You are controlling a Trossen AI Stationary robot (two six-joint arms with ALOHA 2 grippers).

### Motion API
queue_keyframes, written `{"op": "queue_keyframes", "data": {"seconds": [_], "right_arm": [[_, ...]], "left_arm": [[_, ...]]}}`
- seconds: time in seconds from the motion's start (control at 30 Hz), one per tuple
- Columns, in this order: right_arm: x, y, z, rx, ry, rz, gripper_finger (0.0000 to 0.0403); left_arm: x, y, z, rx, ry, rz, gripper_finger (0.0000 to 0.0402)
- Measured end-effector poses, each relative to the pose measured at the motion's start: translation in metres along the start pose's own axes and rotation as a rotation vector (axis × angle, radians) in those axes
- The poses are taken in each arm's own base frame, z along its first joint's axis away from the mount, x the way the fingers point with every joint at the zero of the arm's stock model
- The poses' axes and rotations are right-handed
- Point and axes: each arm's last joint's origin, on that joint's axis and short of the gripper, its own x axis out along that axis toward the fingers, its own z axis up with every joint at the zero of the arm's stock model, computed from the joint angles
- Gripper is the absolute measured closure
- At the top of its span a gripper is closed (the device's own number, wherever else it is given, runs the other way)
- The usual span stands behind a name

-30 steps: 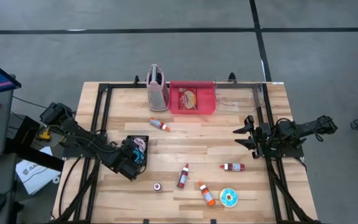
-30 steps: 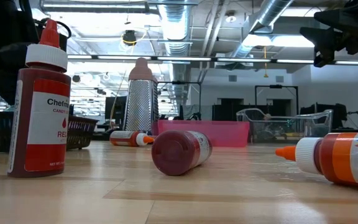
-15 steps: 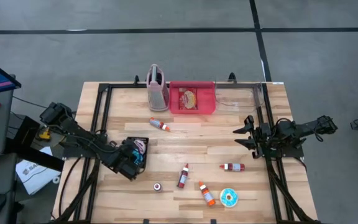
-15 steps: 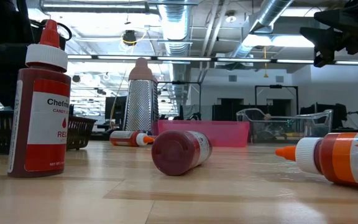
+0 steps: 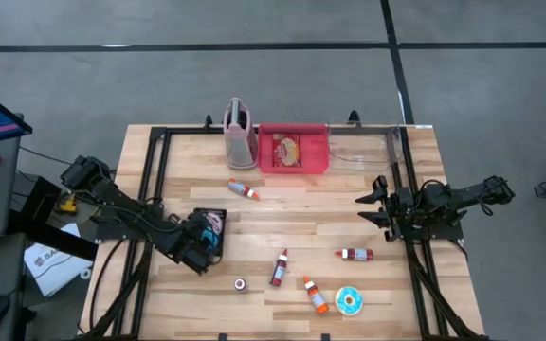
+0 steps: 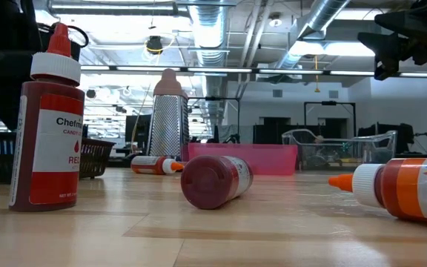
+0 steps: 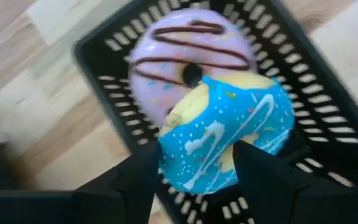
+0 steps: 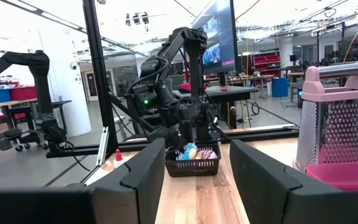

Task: Pick & Place Food Item
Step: Put the blue donut into the black bin

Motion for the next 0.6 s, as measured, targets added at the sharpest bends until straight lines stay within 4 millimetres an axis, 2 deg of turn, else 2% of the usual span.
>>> {"op": "queue_keyframes", "data": {"seconds": [0.23, 0.6], "right_arm": [[0.0000, 0.0000, 0.0000, 0.000, 0.000, 0.000, 0.0228], [0.0000, -0.0001, 0.0000, 0.002, 0.000, -0.002, 0.0228]], "left_arm": [[0.0000, -0.0012, 0.0012, 0.011, -0.036, -0.009, 0.0231], [0.0001, -0.0003, 0.0034, -0.010, -0.095, 0.002, 0.0324]]}}
